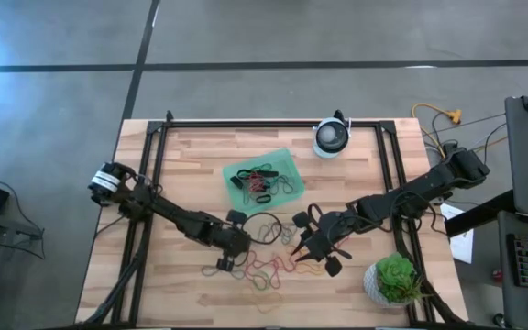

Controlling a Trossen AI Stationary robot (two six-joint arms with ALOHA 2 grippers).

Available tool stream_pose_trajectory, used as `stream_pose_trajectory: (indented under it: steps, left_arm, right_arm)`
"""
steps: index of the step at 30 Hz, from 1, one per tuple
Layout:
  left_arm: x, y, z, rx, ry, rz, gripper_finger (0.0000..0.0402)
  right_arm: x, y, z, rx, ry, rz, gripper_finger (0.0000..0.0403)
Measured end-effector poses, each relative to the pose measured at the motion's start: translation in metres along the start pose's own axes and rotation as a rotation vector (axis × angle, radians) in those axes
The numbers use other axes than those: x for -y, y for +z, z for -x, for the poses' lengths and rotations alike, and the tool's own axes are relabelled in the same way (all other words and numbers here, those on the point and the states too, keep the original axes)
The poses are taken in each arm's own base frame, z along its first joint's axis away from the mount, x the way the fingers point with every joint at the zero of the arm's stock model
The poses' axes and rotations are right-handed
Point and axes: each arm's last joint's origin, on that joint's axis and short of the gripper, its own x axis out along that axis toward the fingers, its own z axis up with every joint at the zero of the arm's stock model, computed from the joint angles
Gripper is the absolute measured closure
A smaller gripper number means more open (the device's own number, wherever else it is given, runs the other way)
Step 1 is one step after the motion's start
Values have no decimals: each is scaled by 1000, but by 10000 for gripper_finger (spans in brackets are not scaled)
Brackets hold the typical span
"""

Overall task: Pick and place rubber bands into bin
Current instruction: Put the yellow rubber band into the green bin

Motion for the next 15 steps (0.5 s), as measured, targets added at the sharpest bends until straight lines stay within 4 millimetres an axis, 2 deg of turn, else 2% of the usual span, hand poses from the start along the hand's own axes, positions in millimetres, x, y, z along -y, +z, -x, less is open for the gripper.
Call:
stream_pose_trajectory:
  steps: [4,10,15]
  left_arm:
    - [1,1,0,11,-28,2,332]
    - [6,5,0,48,-164,0,332]
    - [6,4,-1,46,-168,-2,332]
  right_arm:
    - [0,0,0,-1,0,2,321]
    - [0,-1,0,-2,0,0,321]
    - [0,-1,0,-2,0,0,321]
